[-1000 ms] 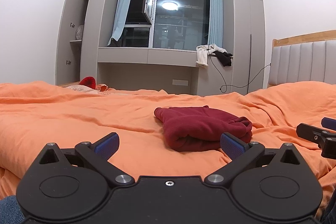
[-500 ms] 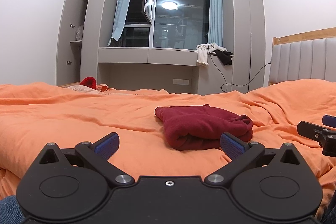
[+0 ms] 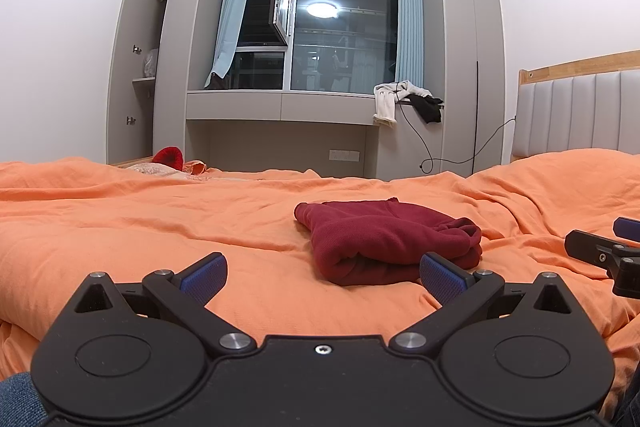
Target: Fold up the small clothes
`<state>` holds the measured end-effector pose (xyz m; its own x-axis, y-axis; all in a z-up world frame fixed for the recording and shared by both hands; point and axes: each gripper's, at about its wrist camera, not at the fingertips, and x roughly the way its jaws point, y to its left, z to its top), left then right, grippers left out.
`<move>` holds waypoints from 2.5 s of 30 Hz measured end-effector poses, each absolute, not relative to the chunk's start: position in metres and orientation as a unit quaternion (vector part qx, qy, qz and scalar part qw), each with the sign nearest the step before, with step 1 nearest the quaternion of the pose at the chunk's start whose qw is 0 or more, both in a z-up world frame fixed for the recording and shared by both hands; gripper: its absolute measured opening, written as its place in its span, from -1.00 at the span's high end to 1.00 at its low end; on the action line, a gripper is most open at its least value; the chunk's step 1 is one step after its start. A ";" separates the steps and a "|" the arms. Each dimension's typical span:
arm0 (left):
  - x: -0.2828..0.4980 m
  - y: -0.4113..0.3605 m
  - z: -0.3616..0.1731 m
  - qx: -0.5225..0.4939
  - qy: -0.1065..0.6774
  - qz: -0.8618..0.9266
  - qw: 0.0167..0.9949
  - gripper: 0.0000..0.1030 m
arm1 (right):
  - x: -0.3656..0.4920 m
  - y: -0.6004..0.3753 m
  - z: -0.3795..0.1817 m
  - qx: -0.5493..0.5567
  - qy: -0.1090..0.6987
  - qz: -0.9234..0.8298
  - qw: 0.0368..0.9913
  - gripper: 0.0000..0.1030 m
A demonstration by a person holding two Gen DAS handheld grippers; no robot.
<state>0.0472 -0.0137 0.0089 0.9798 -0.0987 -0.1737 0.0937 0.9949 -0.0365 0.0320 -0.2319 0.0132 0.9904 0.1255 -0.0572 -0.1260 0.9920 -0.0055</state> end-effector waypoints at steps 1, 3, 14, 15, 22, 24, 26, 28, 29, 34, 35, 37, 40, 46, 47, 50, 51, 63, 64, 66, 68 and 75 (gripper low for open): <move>0.047 -0.014 0.009 -0.014 0.088 -0.048 0.995 -0.99 | 0.032 -0.232 0.014 -0.004 0.028 0.063 0.998 -1.00; 0.047 -0.014 0.009 -0.014 0.088 -0.048 0.995 -0.99 | 0.032 -0.232 0.014 -0.005 0.028 0.063 0.998 -1.00; 0.047 -0.013 0.009 -0.013 0.089 -0.049 0.995 -0.99 | 0.032 -0.232 0.014 -0.005 0.029 0.063 0.998 -1.00; 0.047 -0.013 0.009 -0.013 0.088 -0.048 0.995 -0.99 | 0.032 -0.232 0.014 -0.005 0.029 0.063 0.998 -1.00; 0.047 -0.013 0.009 -0.012 0.088 -0.049 0.995 -0.99 | 0.031 -0.232 0.015 -0.006 0.029 0.063 0.998 -1.00; 0.047 -0.013 0.009 -0.012 0.089 -0.049 0.995 -0.99 | 0.031 -0.232 0.015 -0.006 0.029 0.063 0.998 -1.00; 0.047 -0.013 0.009 -0.012 0.089 -0.049 0.995 -0.99 | 0.031 -0.231 0.015 -0.006 0.029 0.063 0.998 -1.00; 0.047 -0.012 0.009 -0.012 0.089 -0.049 0.995 -0.99 | 0.031 -0.231 0.015 -0.006 0.029 0.063 0.998 -1.00; 0.047 -0.013 0.009 -0.012 0.089 -0.049 0.995 -0.99 | 0.031 -0.231 0.015 -0.006 0.029 0.063 0.998 -1.00; 0.047 -0.013 0.009 -0.012 0.089 -0.049 0.995 -0.99 | 0.031 -0.231 0.015 -0.006 0.029 0.063 0.998 -1.00; 0.047 -0.013 0.009 -0.012 0.089 -0.049 0.995 -0.99 | 0.030 -0.231 0.015 -0.006 0.029 0.063 0.998 -1.00; 0.047 -0.013 0.009 -0.012 0.089 -0.049 0.995 -0.99 | 0.031 -0.231 0.016 -0.006 0.029 0.063 0.998 -1.00; 0.047 -0.013 0.010 -0.011 0.089 -0.049 0.995 -0.99 | 0.030 -0.231 0.016 -0.007 0.029 0.063 0.998 -1.00; 0.046 -0.013 0.010 -0.011 0.089 -0.049 0.995 -0.99 | 0.030 -0.231 0.016 -0.007 0.029 0.063 0.998 -1.00; 0.046 -0.013 0.010 -0.011 0.089 -0.049 0.995 -0.99 | 0.030 -0.231 0.016 -0.007 0.029 0.063 0.998 -1.00; 0.045 -0.012 0.010 -0.015 0.088 -0.062 0.994 -0.99 | 0.030 -0.231 0.016 -0.007 0.029 0.063 0.998 -1.00; 0.045 -0.010 0.010 -0.018 0.087 -0.072 0.994 -0.99 | 0.030 -0.231 0.016 -0.007 0.029 0.063 0.998 -1.00; 0.036 -0.008 0.006 0.005 0.086 -0.073 0.994 -0.99 | 0.029 -0.230 0.017 -0.008 0.030 0.063 0.998 -1.00; 0.036 -0.008 0.006 0.005 0.086 -0.073 0.994 -0.99 | 0.029 -0.230 0.017 -0.008 0.030 0.063 0.998 -1.00; 0.035 -0.007 0.006 0.005 0.086 -0.073 0.994 -0.99 | 0.029 -0.229 0.017 -0.008 0.030 0.063 0.998 -1.00; 0.035 -0.006 0.006 0.007 0.087 -0.072 0.994 -0.99 | 0.029 -0.229 0.017 -0.008 0.030 0.063 0.998 -1.00; 0.037 -0.009 0.007 0.011 0.093 -0.077 0.993 -0.99 | 0.033 -0.238 0.015 -0.010 0.032 0.064 0.997 -1.00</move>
